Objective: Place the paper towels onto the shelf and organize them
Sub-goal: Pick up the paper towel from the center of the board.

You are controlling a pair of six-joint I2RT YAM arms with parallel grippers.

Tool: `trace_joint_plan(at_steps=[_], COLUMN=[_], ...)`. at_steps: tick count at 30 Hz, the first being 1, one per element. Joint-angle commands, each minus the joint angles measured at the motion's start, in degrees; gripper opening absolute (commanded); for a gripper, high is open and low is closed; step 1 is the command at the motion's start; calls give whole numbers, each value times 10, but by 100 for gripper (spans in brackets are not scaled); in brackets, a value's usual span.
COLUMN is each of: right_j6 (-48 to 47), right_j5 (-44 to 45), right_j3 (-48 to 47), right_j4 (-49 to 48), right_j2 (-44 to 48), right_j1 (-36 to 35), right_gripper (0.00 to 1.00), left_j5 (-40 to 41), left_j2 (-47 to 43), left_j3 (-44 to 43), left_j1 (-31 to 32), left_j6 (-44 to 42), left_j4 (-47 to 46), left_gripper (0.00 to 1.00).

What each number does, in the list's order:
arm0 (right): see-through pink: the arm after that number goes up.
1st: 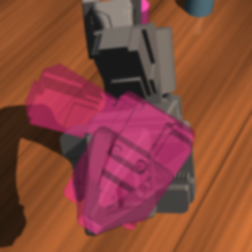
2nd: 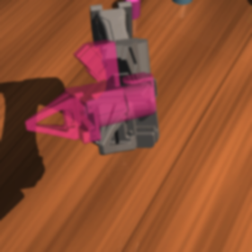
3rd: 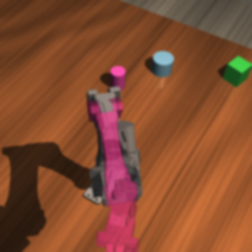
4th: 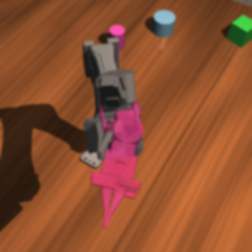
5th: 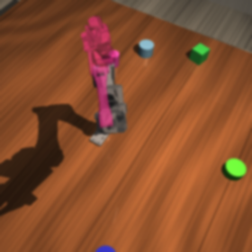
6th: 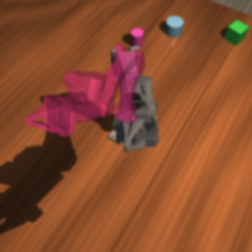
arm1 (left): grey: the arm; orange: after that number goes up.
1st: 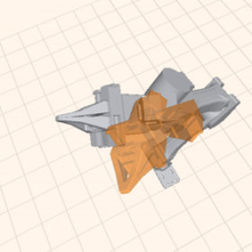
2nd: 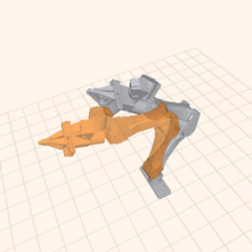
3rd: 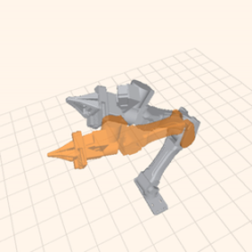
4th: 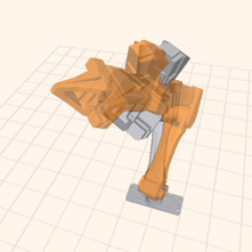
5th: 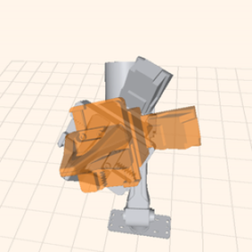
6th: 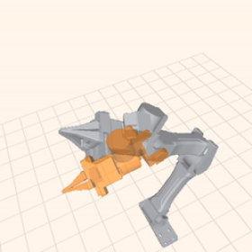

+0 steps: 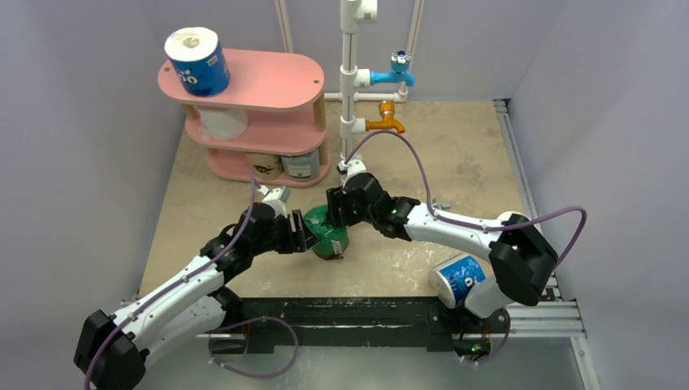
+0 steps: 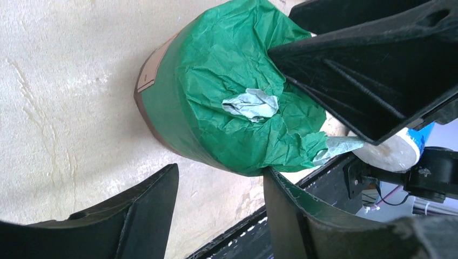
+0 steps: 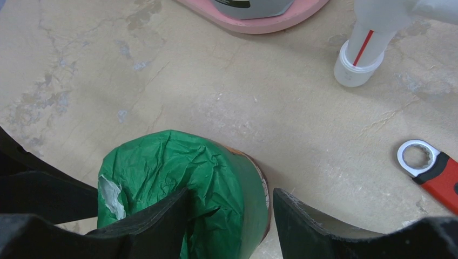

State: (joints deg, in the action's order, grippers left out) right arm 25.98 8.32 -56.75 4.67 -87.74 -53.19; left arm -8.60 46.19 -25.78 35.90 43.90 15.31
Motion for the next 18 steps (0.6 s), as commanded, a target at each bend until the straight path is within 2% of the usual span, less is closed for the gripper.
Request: trace_joint_plan(at_steps=[1,18], right_j6=[6,8], right_j5=[-4,-5], right_j3=[11,20], right_j4=[2,5], right_j2=[11,36], right_j1=[2,1], right_gripper=[59,59], left_j5=[36,77], left_j2=[14,81], left_j3=[-37,-56], left_j1=[9,10], left_j6=[-4,7], left_j4=[-33,-47], left_gripper=[58,59])
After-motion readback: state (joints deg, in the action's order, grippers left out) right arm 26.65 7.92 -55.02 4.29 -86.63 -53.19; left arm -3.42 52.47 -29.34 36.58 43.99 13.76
